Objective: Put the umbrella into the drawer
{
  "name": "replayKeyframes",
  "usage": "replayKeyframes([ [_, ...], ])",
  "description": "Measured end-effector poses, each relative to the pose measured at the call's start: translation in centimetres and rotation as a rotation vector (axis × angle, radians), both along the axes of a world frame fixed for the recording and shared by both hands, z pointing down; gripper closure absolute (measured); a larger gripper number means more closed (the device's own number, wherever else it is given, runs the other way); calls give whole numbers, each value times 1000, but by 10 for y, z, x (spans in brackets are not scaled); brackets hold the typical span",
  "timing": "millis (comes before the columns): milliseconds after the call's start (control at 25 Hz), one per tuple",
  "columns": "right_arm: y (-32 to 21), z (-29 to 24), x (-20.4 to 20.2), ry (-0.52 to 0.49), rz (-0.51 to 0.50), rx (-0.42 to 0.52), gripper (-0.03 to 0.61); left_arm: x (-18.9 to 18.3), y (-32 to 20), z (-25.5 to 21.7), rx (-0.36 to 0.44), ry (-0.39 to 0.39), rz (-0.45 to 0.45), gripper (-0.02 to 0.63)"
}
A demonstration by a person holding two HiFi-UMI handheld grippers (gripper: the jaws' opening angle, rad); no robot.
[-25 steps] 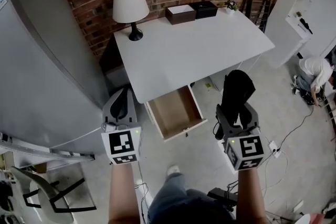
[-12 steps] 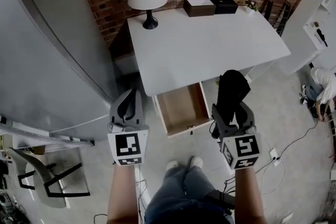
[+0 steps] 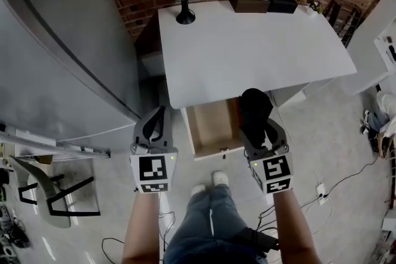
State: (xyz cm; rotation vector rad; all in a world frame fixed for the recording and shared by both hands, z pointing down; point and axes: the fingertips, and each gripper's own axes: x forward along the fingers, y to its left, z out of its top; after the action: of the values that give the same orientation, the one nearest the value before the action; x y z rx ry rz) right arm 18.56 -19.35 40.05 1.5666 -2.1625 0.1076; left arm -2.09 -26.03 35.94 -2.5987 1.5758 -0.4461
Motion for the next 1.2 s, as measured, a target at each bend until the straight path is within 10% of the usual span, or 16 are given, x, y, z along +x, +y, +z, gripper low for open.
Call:
replayKeyframes([
  [1200,-72,227,-55,256,-534,-325,345,24,-30,87,-166,-97,-73,613],
])
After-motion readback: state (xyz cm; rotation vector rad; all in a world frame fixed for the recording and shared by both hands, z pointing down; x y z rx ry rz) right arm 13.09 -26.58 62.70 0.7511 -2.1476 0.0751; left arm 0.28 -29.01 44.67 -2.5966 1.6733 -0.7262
